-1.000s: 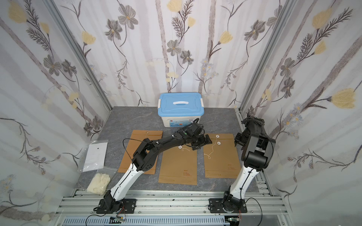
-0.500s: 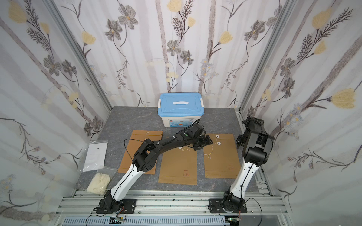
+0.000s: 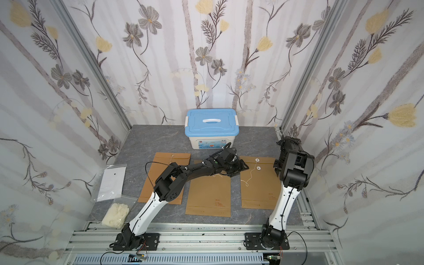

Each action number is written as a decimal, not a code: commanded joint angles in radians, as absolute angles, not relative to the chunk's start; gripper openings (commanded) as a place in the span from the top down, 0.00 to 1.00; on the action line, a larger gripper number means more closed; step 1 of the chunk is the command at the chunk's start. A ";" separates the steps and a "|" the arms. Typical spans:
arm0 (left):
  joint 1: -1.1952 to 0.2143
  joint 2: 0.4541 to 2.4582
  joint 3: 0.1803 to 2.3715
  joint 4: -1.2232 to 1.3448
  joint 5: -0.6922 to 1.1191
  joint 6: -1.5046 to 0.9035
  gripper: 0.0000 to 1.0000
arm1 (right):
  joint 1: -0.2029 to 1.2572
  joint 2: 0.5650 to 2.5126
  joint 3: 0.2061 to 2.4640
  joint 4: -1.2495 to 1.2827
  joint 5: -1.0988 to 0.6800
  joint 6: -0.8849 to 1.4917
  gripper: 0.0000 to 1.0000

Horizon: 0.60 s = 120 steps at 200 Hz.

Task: Close the mouth of the file bag
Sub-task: Adjust the file bag at the center of the board.

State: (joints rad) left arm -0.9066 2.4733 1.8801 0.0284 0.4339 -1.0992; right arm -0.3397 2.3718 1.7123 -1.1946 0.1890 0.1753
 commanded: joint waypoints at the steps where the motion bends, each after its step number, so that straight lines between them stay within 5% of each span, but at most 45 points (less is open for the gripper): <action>1: -0.903 2.466 1.829 0.121 0.457 -1.133 0.26 | -0.329 2.375 1.723 -1.189 0.231 0.155 0.60; 41: -0.902 2.502 1.830 0.265 0.518 -1.168 0.31 | -0.314 2.375 1.723 -1.187 0.256 0.150 0.60; 63: -0.900 2.518 1.822 0.363 0.552 -1.208 0.42 | -0.311 2.373 1.723 -1.187 0.262 0.146 0.60; 120: -0.892 2.429 1.731 0.358 0.506 -1.173 0.44 | -0.272 2.271 1.734 -1.189 0.303 0.159 0.60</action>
State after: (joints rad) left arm -0.8986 2.4840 1.7695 0.3321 0.5278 -1.1843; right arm -0.2897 2.3459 1.7245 -1.2018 0.2527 0.1516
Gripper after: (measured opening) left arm 0.555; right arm 0.401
